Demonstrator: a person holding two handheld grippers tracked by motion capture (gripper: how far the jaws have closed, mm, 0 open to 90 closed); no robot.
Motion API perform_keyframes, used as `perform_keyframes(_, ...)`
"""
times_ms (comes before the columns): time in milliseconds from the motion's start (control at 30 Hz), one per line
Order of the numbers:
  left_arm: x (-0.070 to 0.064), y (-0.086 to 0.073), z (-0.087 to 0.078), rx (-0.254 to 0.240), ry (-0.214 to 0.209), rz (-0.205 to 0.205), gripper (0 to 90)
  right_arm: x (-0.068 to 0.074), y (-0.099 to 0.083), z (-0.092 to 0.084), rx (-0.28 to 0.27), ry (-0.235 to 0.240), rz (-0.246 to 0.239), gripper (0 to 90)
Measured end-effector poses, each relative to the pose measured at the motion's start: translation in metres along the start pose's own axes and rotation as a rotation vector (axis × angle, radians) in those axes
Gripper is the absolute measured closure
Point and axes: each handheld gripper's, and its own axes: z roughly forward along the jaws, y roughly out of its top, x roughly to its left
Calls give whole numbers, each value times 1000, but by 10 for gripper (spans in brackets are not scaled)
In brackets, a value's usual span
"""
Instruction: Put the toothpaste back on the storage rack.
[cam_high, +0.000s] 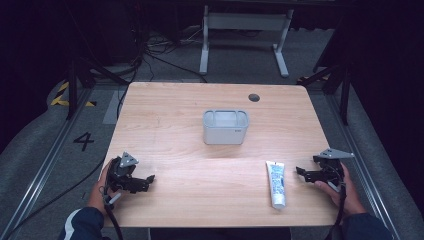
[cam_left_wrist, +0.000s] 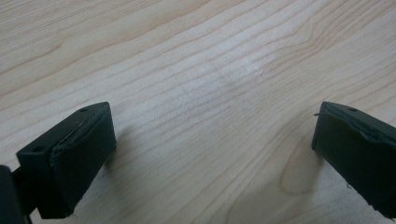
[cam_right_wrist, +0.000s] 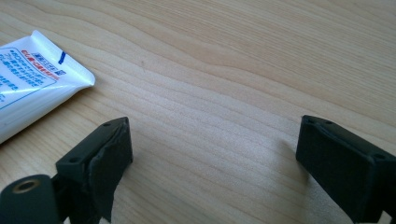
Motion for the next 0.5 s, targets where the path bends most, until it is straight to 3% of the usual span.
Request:
perform_keyframes(67, 2, 1, 1, 2, -9, 23, 1, 0, 0, 0, 0, -1, 1, 112)
perform_keyframes(267, 1, 2, 1, 9, -18, 10, 0, -1, -1, -1, 2, -8, 0, 112)
perform_keyframes(500, 2, -2, -3, 7, -20, 24, 2, -1, 1, -1, 16, -16, 1, 93)
